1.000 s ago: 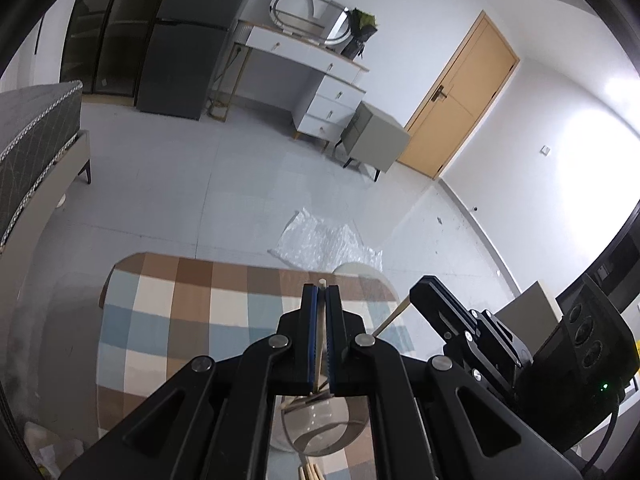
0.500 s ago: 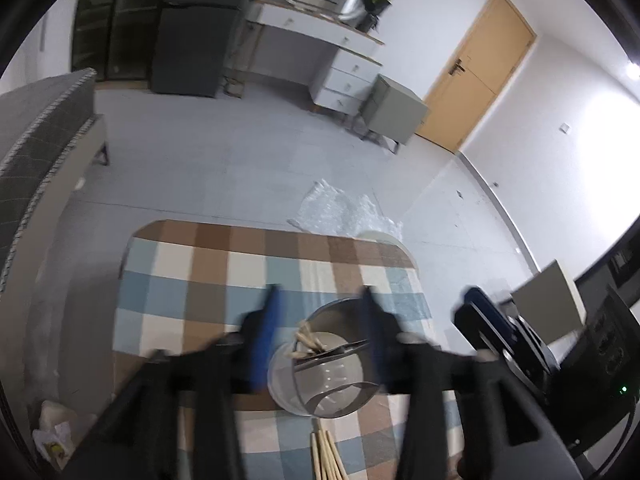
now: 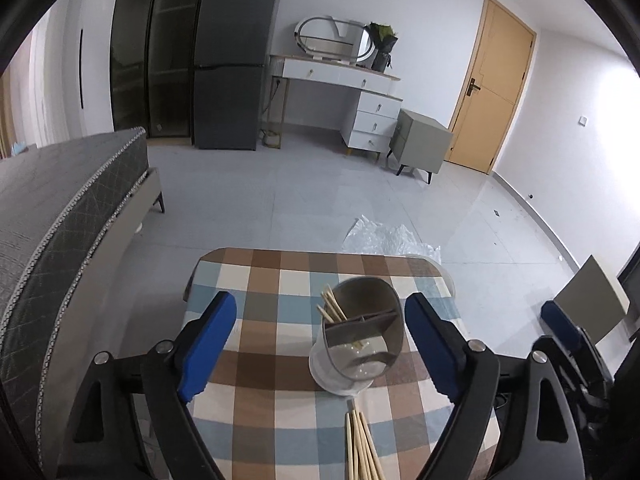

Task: Organize utensils
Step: 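Open both tools and withdraw them from the utensil holder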

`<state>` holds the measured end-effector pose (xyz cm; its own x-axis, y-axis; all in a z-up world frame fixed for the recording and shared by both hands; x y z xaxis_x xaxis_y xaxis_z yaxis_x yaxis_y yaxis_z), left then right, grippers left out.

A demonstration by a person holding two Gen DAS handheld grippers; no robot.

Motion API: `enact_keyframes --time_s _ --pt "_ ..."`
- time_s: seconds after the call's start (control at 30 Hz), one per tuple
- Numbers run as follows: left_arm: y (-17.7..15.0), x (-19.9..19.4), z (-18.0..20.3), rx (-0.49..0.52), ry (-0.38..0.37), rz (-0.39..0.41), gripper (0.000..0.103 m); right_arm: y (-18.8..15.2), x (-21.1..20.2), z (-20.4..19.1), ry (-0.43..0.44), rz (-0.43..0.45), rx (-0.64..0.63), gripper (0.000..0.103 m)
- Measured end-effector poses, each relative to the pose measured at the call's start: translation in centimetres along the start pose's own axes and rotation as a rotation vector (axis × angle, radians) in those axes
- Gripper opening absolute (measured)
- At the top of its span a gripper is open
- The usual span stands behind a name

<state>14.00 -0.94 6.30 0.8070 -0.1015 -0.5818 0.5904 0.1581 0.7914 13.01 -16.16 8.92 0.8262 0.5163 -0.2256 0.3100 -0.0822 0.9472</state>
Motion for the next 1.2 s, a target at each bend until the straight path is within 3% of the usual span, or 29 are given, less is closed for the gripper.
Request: enact_keyframes --time_s 0.33,0.67,0.9,1.2 --pt "-2.4 -3.5 1.0 0.065 0.039 0.052 0.091 0.1 -3.5 -0.9 -0.035 0.048 0.023 0.099" --pt "-6.1 -4.2 1.1 0.092 0.057 0.074 0.091 -3.8 -5.7 -0.8 -0.091 0.044 0.026 0.103" --pt "-9.3 -3.2 0.7 0.056 0.062 0.038 0.091 -7.6 -5.8 -0.1 -0.135 -0.018 0.032 0.103" --pt "-12.8 -0.7 0.4 0.054 0.086 -0.015 0.091 -12.0 -4.2 0.6 -0.146 -0.162 0.031 0.103"
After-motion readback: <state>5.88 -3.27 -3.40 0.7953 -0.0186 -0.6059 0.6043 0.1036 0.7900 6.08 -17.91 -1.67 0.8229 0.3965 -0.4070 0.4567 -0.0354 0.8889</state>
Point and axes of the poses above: each gripper's, at about its wrist camera, not at the fingertips, and x roughly the way its jaws point, z to its right, y to its top, the point moved 7 cm from there along x, roughly the way its jaws point, and after that the axes turned 5 degrees about z, right-handed, at the moved point
